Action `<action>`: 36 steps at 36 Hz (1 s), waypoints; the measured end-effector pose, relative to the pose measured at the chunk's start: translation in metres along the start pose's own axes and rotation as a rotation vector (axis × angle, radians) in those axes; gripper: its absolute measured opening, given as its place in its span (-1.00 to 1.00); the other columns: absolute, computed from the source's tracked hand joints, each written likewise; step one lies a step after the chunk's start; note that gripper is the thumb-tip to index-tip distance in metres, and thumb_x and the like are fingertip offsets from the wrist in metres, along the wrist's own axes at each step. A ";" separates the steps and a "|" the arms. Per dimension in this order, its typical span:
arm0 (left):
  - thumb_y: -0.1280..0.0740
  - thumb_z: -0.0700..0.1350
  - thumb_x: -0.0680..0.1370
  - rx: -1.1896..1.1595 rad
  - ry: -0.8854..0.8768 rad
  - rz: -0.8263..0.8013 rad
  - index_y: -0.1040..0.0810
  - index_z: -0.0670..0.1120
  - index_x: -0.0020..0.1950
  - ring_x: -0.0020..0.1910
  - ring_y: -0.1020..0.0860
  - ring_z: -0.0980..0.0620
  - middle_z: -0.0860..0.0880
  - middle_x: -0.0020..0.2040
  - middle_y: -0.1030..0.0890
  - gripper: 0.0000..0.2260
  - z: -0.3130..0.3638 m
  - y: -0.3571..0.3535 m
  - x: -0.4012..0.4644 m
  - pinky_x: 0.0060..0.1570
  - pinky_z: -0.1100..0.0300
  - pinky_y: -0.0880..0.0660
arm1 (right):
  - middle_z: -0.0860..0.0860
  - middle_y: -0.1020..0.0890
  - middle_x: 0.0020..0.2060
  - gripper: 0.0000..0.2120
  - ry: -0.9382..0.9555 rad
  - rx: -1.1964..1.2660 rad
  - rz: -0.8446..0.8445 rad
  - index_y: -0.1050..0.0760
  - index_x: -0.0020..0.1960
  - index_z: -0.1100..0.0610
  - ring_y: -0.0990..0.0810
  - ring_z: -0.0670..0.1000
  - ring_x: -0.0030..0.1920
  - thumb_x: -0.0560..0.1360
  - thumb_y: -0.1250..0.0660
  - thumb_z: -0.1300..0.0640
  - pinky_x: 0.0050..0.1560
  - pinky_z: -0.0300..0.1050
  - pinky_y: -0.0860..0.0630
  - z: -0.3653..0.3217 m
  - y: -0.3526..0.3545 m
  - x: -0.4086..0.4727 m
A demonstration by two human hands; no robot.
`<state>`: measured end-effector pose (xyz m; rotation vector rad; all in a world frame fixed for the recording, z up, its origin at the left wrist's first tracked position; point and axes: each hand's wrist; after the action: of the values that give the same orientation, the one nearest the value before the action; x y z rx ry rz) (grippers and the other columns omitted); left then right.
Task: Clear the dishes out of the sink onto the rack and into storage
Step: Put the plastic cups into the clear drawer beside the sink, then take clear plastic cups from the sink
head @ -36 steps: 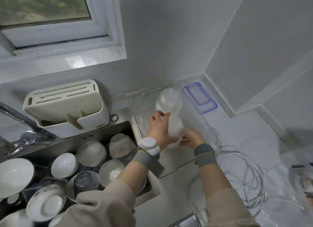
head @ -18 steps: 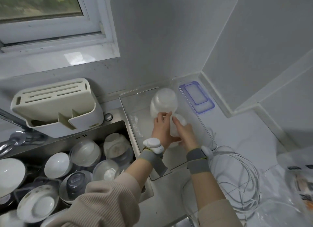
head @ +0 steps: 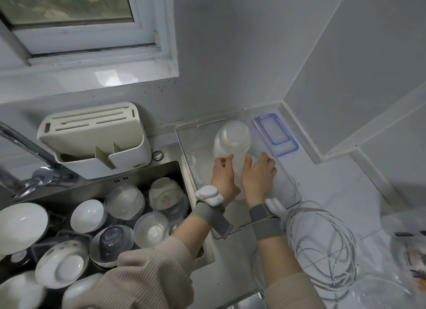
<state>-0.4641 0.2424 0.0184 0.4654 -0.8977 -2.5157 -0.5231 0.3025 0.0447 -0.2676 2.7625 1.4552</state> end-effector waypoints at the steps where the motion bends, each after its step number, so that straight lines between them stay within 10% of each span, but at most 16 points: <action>1: -0.49 -0.21 0.41 -0.005 -0.013 0.021 -0.11 -0.16 0.55 0.36 -0.32 -0.22 -0.20 0.39 -0.23 -0.18 -0.001 0.003 -0.001 0.34 0.10 -0.32 | 0.22 -0.34 0.35 -0.52 0.026 0.006 0.028 -0.26 0.43 0.23 -0.32 0.21 0.29 0.63 -0.13 -0.03 0.17 0.05 -0.36 -0.003 0.000 -0.003; 19: -0.32 -0.40 0.46 -0.269 -0.172 0.625 -0.57 -0.19 0.10 -0.03 -0.51 0.01 -0.07 0.04 -0.49 -0.75 -0.062 0.086 -0.050 -0.02 0.34 -0.45 | 0.16 -0.47 0.23 -0.73 0.506 0.101 0.059 -0.49 0.23 0.23 -0.42 0.16 0.23 0.55 -0.22 0.24 0.25 -0.04 -0.35 -0.081 -0.043 -0.083; 24: -0.28 -0.38 0.42 -0.267 0.196 0.700 -0.51 -0.22 -0.05 -0.06 -0.48 -0.14 -0.16 -0.06 -0.51 -0.84 -0.115 0.094 -0.071 0.01 0.05 -0.43 | 0.13 -0.48 0.18 -0.75 0.624 0.075 -0.037 -0.53 0.11 0.22 -0.45 0.13 0.19 0.46 -0.23 0.33 0.19 -0.03 -0.45 -0.087 -0.070 -0.125; 28: -0.20 -0.32 0.54 -0.408 0.640 0.440 -0.48 -0.23 0.15 0.16 -0.48 -0.19 -0.24 0.17 -0.51 -0.80 -0.164 0.083 -0.089 0.20 0.01 -0.39 | 0.13 -0.49 0.10 -0.81 0.602 -0.054 -0.310 -0.51 0.06 0.18 -0.45 0.13 0.12 0.50 -0.18 0.27 0.08 -0.02 -0.46 -0.074 -0.105 -0.152; 32: -0.16 -0.28 0.60 -0.453 0.923 0.369 -0.51 -0.28 0.25 0.29 -0.45 -0.23 -0.29 0.28 -0.51 -0.73 -0.187 0.069 -0.106 0.24 0.03 -0.33 | 0.19 -0.37 0.33 -0.65 0.412 -0.371 -0.802 -0.50 0.29 0.12 -0.27 0.21 0.37 0.57 -0.12 0.14 0.35 0.02 -0.28 -0.049 -0.144 -0.166; 36: -0.14 -0.30 0.61 -0.522 0.978 0.309 -0.48 -0.29 0.30 0.33 -0.42 -0.23 -0.28 0.31 -0.49 -0.71 -0.204 0.064 -0.126 0.29 0.04 -0.33 | 0.07 -0.17 0.53 -0.55 0.490 -0.588 -0.912 -0.38 0.44 0.05 -0.07 0.04 0.53 0.55 -0.15 0.09 0.52 0.04 0.07 -0.025 -0.168 -0.178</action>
<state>-0.2485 0.1554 -0.0683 1.1117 0.0640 -1.7670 -0.3195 0.2151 -0.0633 -1.7796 1.8047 1.9381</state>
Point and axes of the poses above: each hand's wrist, its own x-axis towards the middle knuckle, its own y-axis out of the back of the hand, z = x × y
